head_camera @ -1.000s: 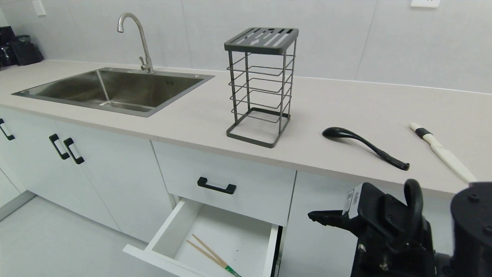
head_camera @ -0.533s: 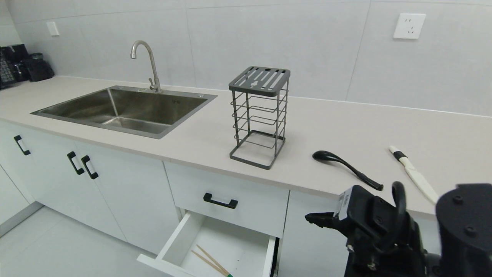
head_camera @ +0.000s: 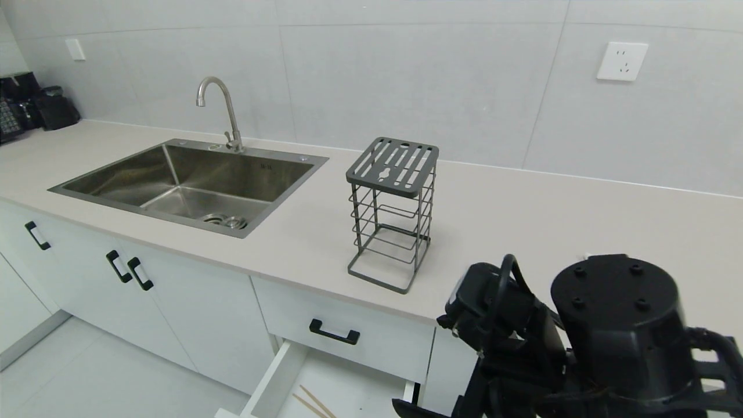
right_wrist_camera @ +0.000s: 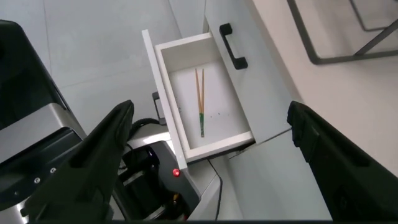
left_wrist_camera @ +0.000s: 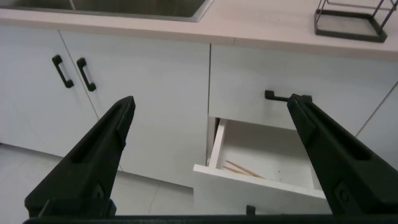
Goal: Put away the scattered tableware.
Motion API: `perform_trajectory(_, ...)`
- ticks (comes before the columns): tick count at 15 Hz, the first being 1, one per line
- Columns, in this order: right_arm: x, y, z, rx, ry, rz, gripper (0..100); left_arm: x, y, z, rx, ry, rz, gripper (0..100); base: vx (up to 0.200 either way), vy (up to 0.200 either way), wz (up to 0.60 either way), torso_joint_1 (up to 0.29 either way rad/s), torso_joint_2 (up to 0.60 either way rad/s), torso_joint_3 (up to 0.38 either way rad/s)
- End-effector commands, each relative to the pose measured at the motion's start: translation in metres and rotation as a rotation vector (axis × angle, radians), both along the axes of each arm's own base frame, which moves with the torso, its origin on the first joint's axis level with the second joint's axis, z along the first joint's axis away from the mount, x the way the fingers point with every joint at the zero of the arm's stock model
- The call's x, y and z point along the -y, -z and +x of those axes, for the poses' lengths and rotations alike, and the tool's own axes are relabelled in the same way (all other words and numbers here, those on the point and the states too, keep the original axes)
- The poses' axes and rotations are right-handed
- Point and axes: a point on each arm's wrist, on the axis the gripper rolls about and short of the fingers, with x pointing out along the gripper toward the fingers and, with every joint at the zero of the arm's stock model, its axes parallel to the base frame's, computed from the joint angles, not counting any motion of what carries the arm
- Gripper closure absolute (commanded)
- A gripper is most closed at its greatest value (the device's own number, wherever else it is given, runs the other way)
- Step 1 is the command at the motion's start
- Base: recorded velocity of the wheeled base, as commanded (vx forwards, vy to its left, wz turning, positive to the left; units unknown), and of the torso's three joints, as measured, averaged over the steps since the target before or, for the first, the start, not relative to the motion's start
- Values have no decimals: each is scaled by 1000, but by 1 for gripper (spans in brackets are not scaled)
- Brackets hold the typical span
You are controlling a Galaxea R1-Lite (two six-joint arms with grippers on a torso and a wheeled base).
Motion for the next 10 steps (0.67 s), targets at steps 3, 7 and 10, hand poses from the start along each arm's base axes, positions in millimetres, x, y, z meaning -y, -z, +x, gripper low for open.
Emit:
perform_trajectory(3,-13,16,18,-69,-10,-44,0,0,0,0,-1,0,0,0,0,0,0,220,-426,-201)
perform_trajectory(7,-17,31,32,-151,18,-49,0,0,0,0,-1,0,0,0,0,0,0,30,-57,-29)
perform_trajectory(10,-10,31,43,-130,78,-42,0,0,0,0,-1,0,0,0,0,0,0,0,0,0)
